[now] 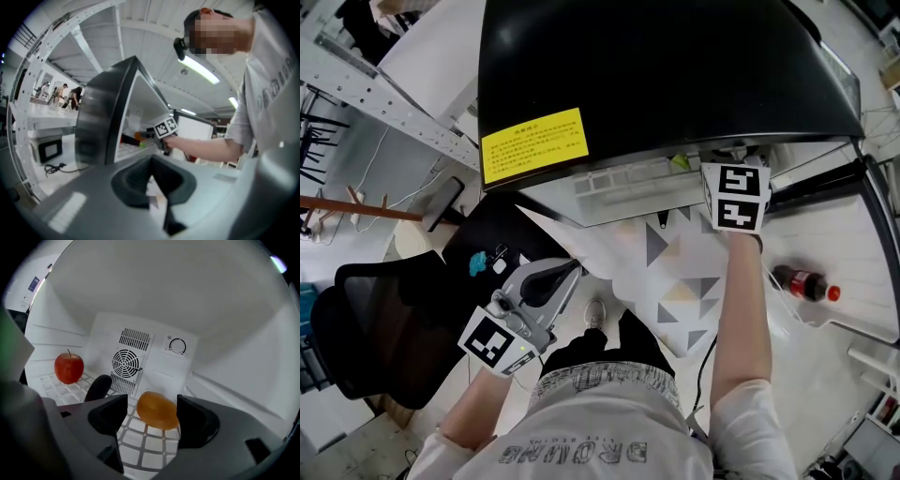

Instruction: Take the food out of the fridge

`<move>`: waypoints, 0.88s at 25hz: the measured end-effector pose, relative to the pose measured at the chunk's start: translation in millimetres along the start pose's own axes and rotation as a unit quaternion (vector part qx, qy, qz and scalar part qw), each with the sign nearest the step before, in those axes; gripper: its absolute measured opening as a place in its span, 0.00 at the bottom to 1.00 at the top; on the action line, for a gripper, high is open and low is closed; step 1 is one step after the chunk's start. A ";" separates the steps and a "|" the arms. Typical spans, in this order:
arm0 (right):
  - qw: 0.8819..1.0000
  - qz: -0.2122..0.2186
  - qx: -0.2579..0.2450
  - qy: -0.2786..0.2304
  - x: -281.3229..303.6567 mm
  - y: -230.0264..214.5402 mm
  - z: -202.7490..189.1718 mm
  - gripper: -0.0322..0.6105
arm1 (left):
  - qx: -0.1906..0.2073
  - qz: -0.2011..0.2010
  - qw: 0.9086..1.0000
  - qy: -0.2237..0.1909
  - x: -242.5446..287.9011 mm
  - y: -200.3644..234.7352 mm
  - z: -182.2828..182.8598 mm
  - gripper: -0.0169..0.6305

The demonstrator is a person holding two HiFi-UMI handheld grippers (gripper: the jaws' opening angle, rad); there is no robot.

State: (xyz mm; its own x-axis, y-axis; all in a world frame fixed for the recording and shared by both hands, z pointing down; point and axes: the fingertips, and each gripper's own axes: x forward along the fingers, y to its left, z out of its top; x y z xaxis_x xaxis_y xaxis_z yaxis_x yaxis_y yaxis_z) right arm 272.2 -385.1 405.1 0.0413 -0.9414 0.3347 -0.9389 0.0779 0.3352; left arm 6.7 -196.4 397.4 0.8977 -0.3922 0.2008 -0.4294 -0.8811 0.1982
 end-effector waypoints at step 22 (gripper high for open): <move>0.991 -0.050 -0.118 0.040 31.2 -2.7 -15.9 0.51 | 0.006 0.008 1.000 0.010 4.2 -5.7 -10.0 0.04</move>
State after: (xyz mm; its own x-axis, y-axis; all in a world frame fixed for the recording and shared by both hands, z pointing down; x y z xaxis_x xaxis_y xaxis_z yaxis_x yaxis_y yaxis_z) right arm 281.4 -409.4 428.6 0.1657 -0.9197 0.3559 -0.8230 0.0699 0.5637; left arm 12.0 -190.4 406.7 0.8881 -0.4018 0.2231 -0.4431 -0.8774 0.1838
